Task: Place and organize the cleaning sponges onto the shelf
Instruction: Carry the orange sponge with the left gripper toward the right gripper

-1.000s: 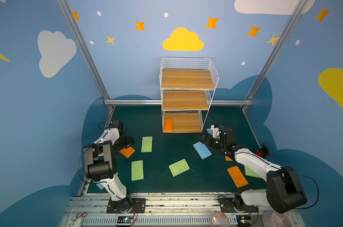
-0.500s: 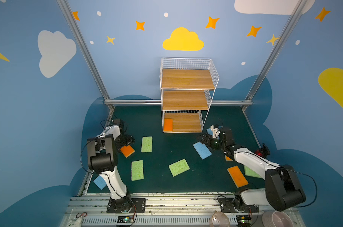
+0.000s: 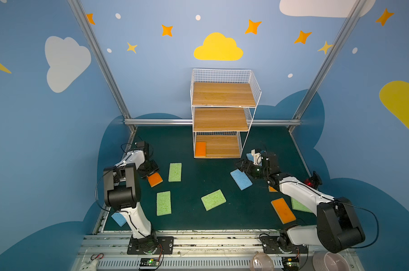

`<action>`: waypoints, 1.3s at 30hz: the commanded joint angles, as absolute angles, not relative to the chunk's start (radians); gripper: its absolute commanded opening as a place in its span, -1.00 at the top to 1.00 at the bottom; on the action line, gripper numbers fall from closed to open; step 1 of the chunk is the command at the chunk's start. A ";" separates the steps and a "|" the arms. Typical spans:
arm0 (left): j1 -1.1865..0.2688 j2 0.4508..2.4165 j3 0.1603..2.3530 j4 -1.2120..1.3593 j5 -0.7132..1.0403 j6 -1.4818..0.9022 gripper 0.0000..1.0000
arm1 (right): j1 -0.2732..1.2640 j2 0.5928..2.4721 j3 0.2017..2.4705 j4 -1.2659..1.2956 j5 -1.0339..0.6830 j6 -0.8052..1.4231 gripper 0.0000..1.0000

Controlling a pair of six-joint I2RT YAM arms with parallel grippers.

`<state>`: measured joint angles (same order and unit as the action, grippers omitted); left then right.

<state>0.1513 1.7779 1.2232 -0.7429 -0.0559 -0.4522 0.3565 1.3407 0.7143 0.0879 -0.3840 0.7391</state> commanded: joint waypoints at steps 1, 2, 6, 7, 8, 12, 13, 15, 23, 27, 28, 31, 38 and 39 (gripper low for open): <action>0.073 1.679 1.284 -0.824 -0.059 -0.417 -0.21 | 0.353 1.289 0.716 0.063 -0.385 0.727 -0.70; 0.038 1.654 1.299 -0.832 -0.041 -0.413 -0.21 | 0.352 1.279 0.715 0.064 -0.393 0.729 -0.70; -0.089 1.598 1.346 -0.839 0.023 -0.450 -0.21 | 0.353 1.244 0.707 0.077 -0.435 0.745 -0.65; -0.132 1.597 1.360 -0.839 0.031 -0.462 -0.21 | 0.351 1.234 0.702 0.084 -0.455 0.745 -0.61; -0.175 1.600 1.375 -0.839 0.037 -0.472 -0.21 | 0.351 1.223 0.697 0.090 -0.479 0.742 -0.56; -0.341 1.646 1.434 -0.823 0.035 -0.500 -0.21 | 0.350 1.161 0.644 0.121 -0.559 0.696 -0.45; -0.376 1.663 1.449 -0.813 0.045 -0.509 -0.21 | 0.348 1.144 0.630 0.125 -0.575 0.689 -0.44; -0.427 1.697 1.476 -0.787 0.081 -0.528 -0.21 | 0.347 1.123 0.592 0.178 -0.622 0.694 -0.40; -0.542 1.841 1.628 -0.736 0.156 -0.548 -0.21 | 0.411 1.211 0.585 0.365 -0.789 0.717 -0.12; -0.564 1.896 1.695 -0.738 0.175 -0.549 -0.21 | 0.482 1.266 0.633 0.366 -0.737 0.706 0.11; -0.566 1.905 1.706 -0.738 0.178 -0.550 -0.21 | 0.494 1.286 0.646 0.372 -0.727 0.708 0.11; -0.566 1.915 1.712 -0.730 0.189 -0.556 -0.21 | 0.505 1.337 0.669 0.402 -0.713 0.728 0.10; -0.566 1.910 1.689 -0.706 0.197 -0.567 -0.21 | 0.509 1.414 0.716 0.417 -0.695 0.737 0.09; -0.567 1.909 1.688 -0.704 0.199 -0.568 -0.21 | 0.509 1.425 0.723 0.417 -0.689 0.739 0.09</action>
<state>-0.5678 1.9076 1.6901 -0.7158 0.1802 -0.5583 0.5049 1.4048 0.6815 0.3820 -0.7067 0.7368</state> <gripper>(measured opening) 0.607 0.453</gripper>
